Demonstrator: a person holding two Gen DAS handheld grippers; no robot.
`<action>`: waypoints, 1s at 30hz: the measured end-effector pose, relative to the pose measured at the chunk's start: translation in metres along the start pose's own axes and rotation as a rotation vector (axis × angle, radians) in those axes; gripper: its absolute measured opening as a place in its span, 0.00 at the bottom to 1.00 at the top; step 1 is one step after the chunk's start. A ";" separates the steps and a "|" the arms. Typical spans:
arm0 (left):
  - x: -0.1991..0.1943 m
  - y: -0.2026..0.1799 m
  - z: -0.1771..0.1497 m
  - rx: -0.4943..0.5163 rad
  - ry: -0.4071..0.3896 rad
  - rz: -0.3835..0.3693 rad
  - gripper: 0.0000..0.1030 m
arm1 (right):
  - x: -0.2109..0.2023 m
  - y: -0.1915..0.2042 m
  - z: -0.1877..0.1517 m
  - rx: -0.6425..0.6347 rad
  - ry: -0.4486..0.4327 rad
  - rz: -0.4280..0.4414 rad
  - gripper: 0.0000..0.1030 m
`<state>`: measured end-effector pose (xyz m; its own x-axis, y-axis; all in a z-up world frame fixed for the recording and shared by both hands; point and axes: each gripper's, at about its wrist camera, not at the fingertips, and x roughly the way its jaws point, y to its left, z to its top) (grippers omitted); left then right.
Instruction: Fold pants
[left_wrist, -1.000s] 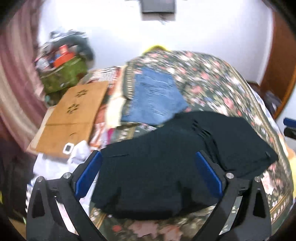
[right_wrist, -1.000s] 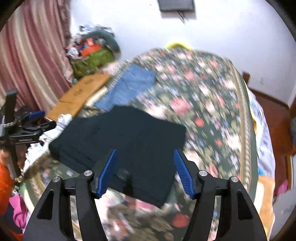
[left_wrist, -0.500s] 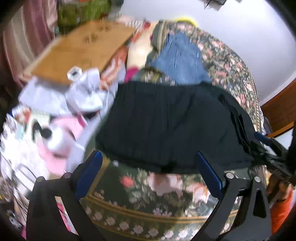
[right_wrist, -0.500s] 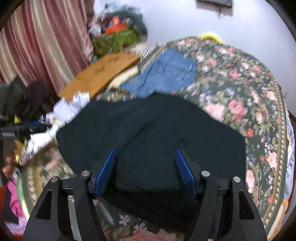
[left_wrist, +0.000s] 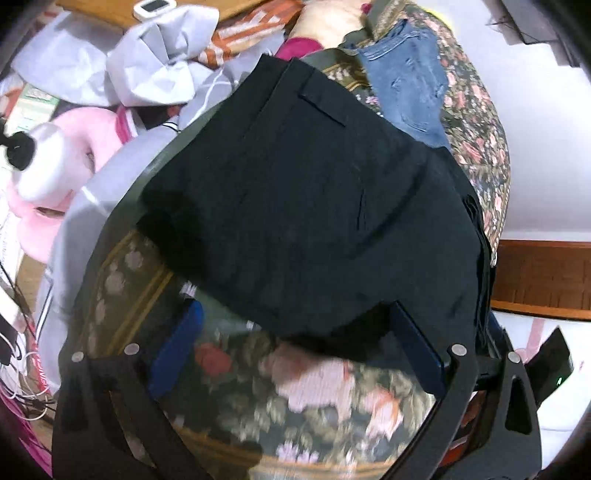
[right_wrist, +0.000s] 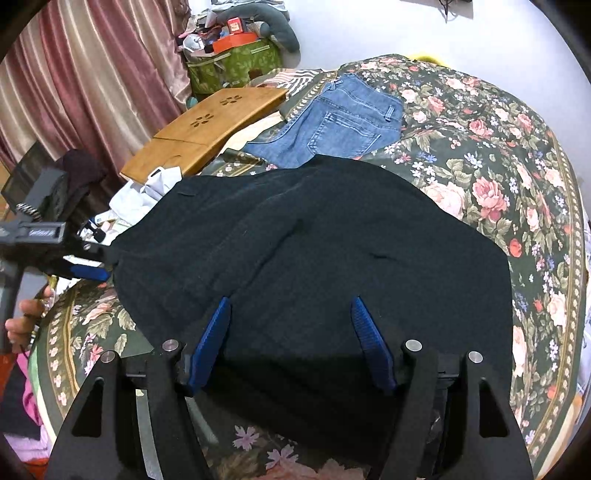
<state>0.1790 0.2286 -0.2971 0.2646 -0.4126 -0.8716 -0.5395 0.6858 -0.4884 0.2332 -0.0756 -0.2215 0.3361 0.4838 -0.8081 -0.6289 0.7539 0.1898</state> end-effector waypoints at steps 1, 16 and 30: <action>0.004 0.000 0.005 -0.010 0.010 0.004 0.98 | 0.000 -0.001 0.000 0.003 0.000 0.006 0.65; -0.028 -0.041 0.015 0.242 -0.300 0.261 0.21 | 0.000 -0.003 -0.003 0.015 -0.013 0.041 0.66; -0.127 -0.257 -0.079 0.833 -0.842 0.245 0.15 | -0.064 -0.053 -0.044 0.256 -0.159 0.081 0.63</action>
<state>0.2213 0.0575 -0.0580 0.8321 0.0894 -0.5473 -0.0498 0.9950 0.0867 0.2139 -0.1656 -0.2047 0.4107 0.5948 -0.6910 -0.4674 0.7881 0.4006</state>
